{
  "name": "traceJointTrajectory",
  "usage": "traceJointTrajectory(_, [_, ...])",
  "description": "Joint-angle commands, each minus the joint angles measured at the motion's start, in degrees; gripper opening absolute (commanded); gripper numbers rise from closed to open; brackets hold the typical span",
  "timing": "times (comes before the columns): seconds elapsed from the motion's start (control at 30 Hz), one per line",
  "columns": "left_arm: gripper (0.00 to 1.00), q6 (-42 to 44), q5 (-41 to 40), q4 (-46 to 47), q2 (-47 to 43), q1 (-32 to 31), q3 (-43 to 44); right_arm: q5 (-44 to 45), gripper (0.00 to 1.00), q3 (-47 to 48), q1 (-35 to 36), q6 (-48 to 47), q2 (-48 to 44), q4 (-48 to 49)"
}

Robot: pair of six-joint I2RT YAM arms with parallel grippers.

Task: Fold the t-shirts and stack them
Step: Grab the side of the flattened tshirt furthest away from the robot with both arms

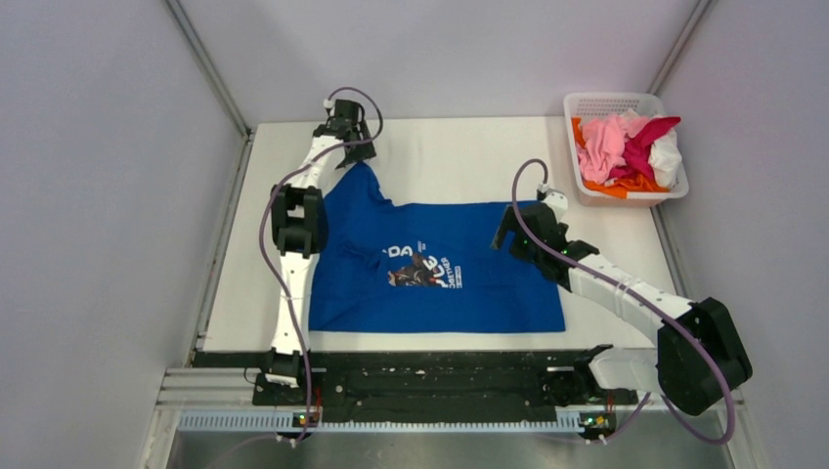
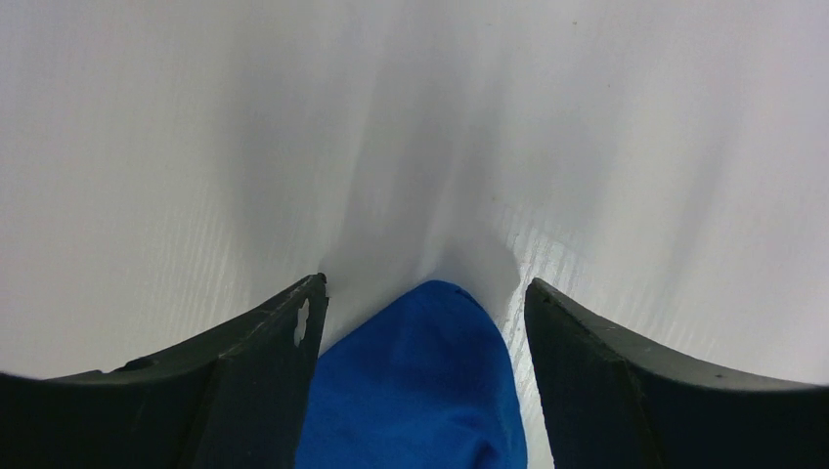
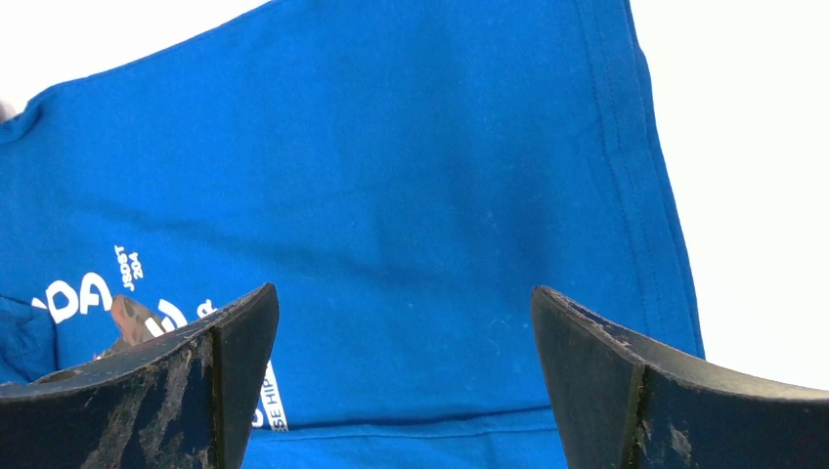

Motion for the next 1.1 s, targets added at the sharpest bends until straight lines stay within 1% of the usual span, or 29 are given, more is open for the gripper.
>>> traceJointTrajectory(0.0, [0.78,3.32,-4.92,-2.77,1.08,-2.53,3.41,0.44,0.99,-1.45,-0.57,1.10,-1.72,3.65])
traceJointTrajectory(0.13, [0.74,5.81,-5.49,-3.66,1.34,-3.70,3.84,0.41,0.99,-2.03,-0.56,1.22,-2.58,3.52])
traceJointTrajectory(0.3, [0.66,10.80,-10.64,-5.83,1.79,-5.55,4.18,0.81,0.99,-3.63,-0.60,1.76,-4.77,3.46])
traceJointTrajectory(0.43, [0.53,11.63,-12.84,-6.68,2.92,-5.81,4.63,0.90,0.99,-5.03,-0.60,2.12,-6.44,3.42])
traceJointTrajectory(0.53, [0.40,11.94,-13.96,-7.18,3.42,-5.81,5.22,1.17,0.99,-5.52,-0.59,2.28,-7.61,2.89])
traceJointTrajectory(0.6, [0.30,12.02,-14.63,-7.47,3.39,-5.81,5.25,1.61,0.99,-5.88,-0.58,2.24,-8.37,2.89])
traceJointTrajectory(0.77, [0.00,11.18,-14.63,-8.13,1.85,-5.81,5.09,3.58,0.99,-3.70,-1.25,0.98,-6.66,2.03])
traceJointTrajectory(0.9, [0.00,9.13,-14.99,-9.59,-1.73,-5.90,3.07,3.53,0.98,3.19,-3.76,-0.05,-0.43,-1.30])
traceJointTrajectory(1.0, [0.00,7.18,-15.47,-9.11,-7.64,-5.99,-2.29,6.77,0.98,9.15,-4.38,-2.74,6.67,-2.80])
traceJointTrajectory(1.07, [0.00,6.15,-15.15,-8.62,-11.31,-6.27,-6.21,9.05,0.97,15.00,-5.07,-4.88,11.82,-3.83])
